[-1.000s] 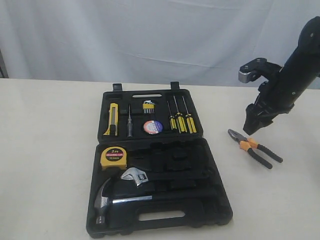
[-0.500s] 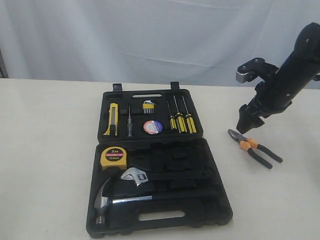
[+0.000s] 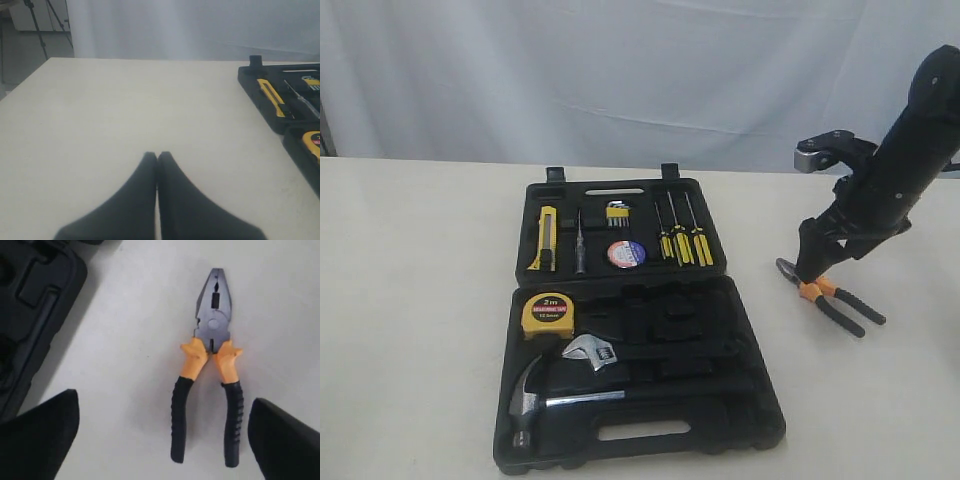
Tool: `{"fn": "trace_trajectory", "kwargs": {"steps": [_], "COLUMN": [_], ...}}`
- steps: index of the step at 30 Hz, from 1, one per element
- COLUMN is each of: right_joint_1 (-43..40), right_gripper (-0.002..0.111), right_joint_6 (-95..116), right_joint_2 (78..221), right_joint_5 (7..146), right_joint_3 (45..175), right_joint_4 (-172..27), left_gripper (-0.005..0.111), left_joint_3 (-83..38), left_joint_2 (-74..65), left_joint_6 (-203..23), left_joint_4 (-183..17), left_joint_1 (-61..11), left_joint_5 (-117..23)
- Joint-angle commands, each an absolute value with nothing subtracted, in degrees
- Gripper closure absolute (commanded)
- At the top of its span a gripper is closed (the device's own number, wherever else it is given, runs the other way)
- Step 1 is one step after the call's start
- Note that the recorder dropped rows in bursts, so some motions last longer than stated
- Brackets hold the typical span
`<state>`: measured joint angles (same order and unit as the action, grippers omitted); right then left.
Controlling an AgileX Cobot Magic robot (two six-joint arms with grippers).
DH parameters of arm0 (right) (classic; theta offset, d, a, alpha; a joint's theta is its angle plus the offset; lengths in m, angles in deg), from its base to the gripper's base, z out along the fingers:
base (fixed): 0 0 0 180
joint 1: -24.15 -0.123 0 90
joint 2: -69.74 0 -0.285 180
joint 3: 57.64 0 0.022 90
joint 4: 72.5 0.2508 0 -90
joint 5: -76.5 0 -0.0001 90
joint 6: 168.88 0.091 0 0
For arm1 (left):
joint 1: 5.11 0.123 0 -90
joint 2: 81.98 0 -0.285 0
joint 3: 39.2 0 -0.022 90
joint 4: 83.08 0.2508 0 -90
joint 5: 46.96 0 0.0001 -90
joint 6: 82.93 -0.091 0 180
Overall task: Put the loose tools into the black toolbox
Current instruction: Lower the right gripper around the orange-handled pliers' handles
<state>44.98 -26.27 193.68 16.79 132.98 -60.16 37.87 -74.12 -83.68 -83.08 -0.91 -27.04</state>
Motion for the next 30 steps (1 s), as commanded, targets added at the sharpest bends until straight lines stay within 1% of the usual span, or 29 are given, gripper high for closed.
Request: {"fn": "trace_trajectory", "kwargs": {"steps": [1, 24, 30], "right_joint_1": [45.17, 45.31, 45.31], "right_gripper": [0.023, 0.023, 0.023], "right_joint_6": [-20.84, -18.40, -18.40], "right_joint_2": [193.58, 193.73, 194.61], "right_joint_5": [13.58, 14.72, 17.59], "right_joint_3": [133.01, 133.01, 133.01], "right_joint_4": [-60.08, -57.97, -57.98], "left_gripper": [0.107, 0.107, 0.107], "left_joint_3": [38.01, 38.01, 38.01], "left_joint_2": [-74.20, -74.20, -74.20], "left_joint_6": [-83.35, -83.35, -83.35], "left_joint_4": [-83.08, -83.08, -83.08], "left_joint_1": [-1.18, -1.18, -1.18], "left_joint_5": [-27.34, -27.34, -27.34]}}
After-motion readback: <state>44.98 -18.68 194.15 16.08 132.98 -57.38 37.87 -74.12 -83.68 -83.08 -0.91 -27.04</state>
